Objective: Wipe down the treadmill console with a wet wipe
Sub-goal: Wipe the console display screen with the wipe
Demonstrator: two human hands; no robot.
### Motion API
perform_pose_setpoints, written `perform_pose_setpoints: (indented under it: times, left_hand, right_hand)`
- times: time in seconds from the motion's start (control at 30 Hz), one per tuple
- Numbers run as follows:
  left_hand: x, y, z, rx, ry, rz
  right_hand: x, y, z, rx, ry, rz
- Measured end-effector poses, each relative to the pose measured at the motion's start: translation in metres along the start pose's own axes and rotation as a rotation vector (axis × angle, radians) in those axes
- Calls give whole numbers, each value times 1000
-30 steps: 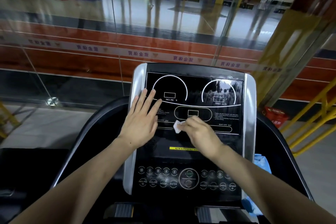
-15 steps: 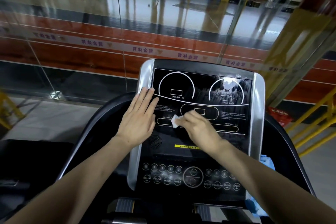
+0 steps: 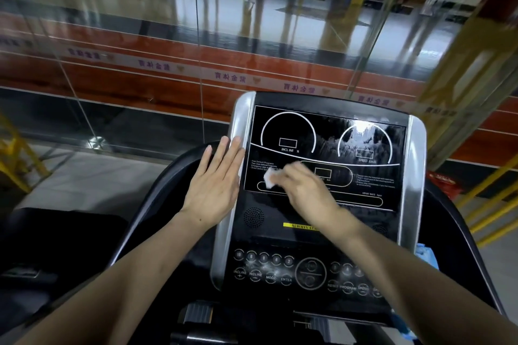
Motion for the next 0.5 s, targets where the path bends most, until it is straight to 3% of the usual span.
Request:
perform_pose_setpoints:
  times: [0.17,0.33,0.5]
  left_hand:
    - [1,-3,2,6,-23,12]
    - [6,-4,3,43,-26,34]
    - [7,-11,6,15,-54,13]
  right_hand:
    - [-56,31,-9,60,130,-273]
    - [5,-29,-11,8,17,-41]
    - [-37,-17,-13,38,31,-61]
Point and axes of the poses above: each hand's wrist, its own x-axis away from the middle knuckle, its own z-axis out of the back of the hand, y = z × x, the point moved 1 cm from there along -x, towards the middle knuckle, and after that the axes turned 10 degrees about x, right-handed, at the moved point
